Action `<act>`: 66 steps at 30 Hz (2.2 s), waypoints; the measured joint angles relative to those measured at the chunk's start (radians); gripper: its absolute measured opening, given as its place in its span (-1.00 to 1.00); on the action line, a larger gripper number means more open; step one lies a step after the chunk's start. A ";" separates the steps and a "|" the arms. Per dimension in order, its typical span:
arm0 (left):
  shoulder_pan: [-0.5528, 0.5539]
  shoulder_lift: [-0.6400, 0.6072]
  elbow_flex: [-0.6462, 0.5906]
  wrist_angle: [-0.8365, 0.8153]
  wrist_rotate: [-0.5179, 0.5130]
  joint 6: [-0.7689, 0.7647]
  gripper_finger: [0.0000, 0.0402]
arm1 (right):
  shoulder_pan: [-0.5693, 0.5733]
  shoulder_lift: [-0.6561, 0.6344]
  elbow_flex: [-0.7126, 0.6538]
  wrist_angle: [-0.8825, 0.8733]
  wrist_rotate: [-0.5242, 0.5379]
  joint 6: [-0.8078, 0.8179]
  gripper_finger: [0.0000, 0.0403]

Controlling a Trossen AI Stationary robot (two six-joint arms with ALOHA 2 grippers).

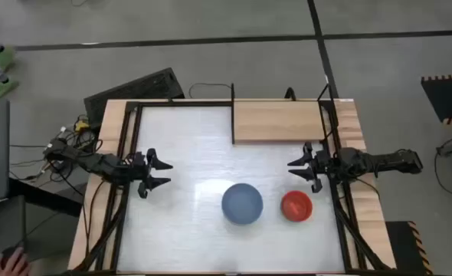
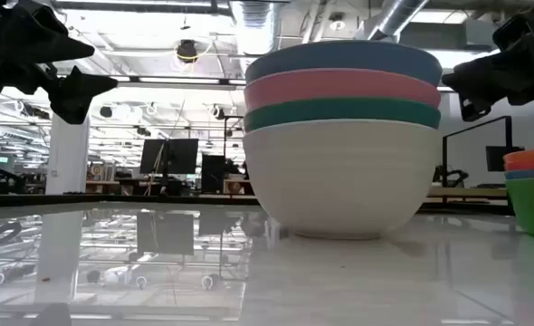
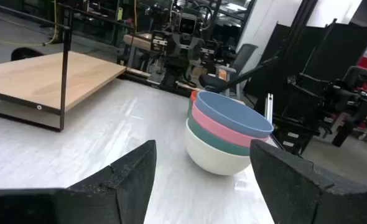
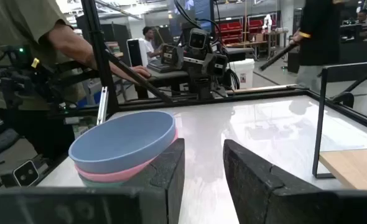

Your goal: Place and stack bowls onto a shelf

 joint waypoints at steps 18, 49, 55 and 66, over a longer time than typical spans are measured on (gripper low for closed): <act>0.000 0.000 0.000 0.000 0.000 0.000 0.22 | 0.000 0.000 0.000 0.000 0.000 0.000 -0.32; 0.000 0.000 0.000 0.006 -0.063 -0.380 0.22 | 0.000 0.000 0.000 0.000 0.001 -0.006 -0.32; 0.001 0.000 0.000 0.015 -0.178 -0.481 0.22 | -0.007 0.000 0.000 0.017 0.006 -0.095 -0.32; 0.002 0.000 0.000 0.355 -0.383 -0.440 0.22 | 0.000 0.000 0.001 0.369 0.074 0.379 -0.32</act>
